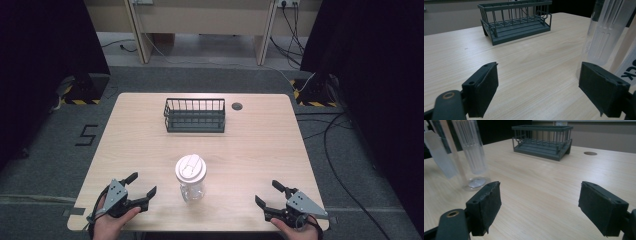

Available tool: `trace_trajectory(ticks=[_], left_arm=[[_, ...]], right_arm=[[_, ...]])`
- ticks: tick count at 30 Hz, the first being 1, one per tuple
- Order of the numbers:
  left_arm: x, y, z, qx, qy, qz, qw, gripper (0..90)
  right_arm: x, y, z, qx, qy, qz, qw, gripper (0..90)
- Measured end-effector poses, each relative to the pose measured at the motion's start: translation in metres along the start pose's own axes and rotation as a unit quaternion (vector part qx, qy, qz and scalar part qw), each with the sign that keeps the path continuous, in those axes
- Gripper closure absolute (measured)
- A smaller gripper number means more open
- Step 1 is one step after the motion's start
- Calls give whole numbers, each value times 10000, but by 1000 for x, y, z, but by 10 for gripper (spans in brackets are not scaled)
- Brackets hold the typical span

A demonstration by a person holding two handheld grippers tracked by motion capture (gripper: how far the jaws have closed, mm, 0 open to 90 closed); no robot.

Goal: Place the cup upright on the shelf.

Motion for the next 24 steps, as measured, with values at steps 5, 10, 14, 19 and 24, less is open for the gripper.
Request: trace_trajectory(ticks=[5, 10, 14, 19, 24], left_arm=[[-1, 0, 0, 48, 16, -4, 10000, 151], [0, -2, 0, 50, 9, -70, 10000, 151], [1, -2, -1, 9, 19, -60, 10000, 151], [1, -1, -1, -29, 22, -35, 10000, 151], [1, -3, 0, -26, -2, -58, 10000, 151]], right_arm=[[5, 13, 4, -17, -25, 199, 9998, 200], [14, 34, 13, -38, -85, 518, 9986, 207], [18, 37, 16, -50, -105, 589, 9982, 214], [30, 44, 22, -119, -125, 734, 9971, 219], [41, 49, 21, -161, -31, 843, 9963, 225]])
Point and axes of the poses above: each handheld gripper's, and its own axes: x roughly forward along the jaws, z roughly out of its top, y roughly to its left, the point moved 6 cm from there along x, roughly forward along the jaws, and after that the axes turned 14 degrees about -y, right-handed, at the moved point
